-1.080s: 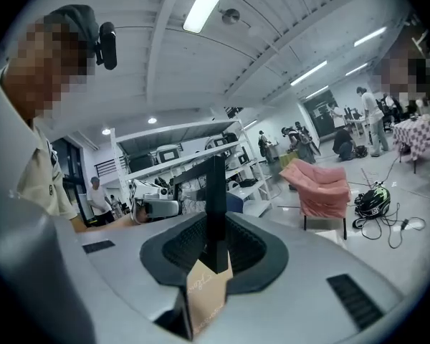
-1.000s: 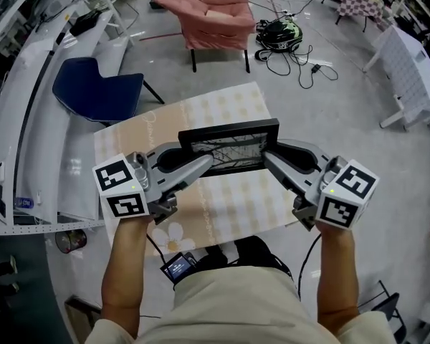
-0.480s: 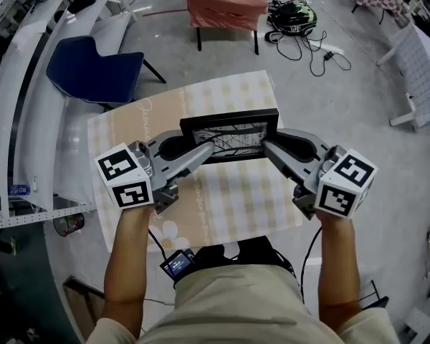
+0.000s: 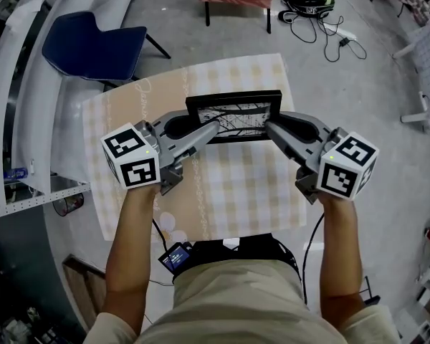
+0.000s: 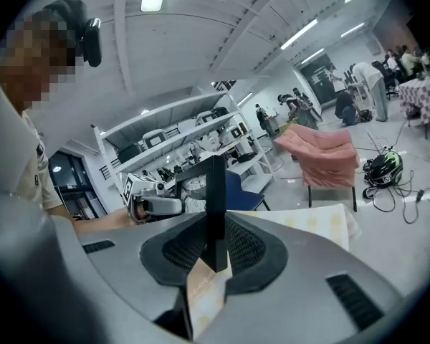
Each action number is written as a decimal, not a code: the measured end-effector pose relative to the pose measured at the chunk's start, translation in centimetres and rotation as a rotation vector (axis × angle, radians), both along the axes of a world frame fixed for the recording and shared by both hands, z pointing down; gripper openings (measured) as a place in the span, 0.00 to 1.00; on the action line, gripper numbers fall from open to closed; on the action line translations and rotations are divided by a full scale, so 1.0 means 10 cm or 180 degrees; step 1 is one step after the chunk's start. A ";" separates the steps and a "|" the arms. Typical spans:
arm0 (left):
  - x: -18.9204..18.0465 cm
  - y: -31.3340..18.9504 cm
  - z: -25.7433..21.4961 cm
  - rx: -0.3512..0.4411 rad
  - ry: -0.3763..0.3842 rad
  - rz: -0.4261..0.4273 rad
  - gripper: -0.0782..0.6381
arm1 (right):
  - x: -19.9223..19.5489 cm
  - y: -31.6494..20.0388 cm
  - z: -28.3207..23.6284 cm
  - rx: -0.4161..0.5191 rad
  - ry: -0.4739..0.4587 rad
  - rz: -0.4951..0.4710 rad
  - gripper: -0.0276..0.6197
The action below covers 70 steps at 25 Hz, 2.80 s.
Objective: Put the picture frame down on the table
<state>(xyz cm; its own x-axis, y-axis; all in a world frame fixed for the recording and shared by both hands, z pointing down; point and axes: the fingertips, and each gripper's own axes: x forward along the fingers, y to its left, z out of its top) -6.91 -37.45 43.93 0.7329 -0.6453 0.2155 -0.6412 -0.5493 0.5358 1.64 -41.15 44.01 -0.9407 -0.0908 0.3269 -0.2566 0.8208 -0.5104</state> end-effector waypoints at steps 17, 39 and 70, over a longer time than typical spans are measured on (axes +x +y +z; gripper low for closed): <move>-0.05 -0.38 1.20 -0.0446 -0.0038 -0.0128 0.22 | -0.04 -0.37 1.20 -0.0388 0.0248 0.0004 0.15; -0.22 -0.75 2.30 -0.0968 -0.0537 -0.0234 0.28 | -0.16 -0.70 2.23 -0.0560 0.0646 0.0013 0.15; -0.44 -0.90 2.59 -0.0809 -0.1986 -0.0650 0.40 | -0.20 -0.85 2.61 0.0030 0.1583 0.0379 0.21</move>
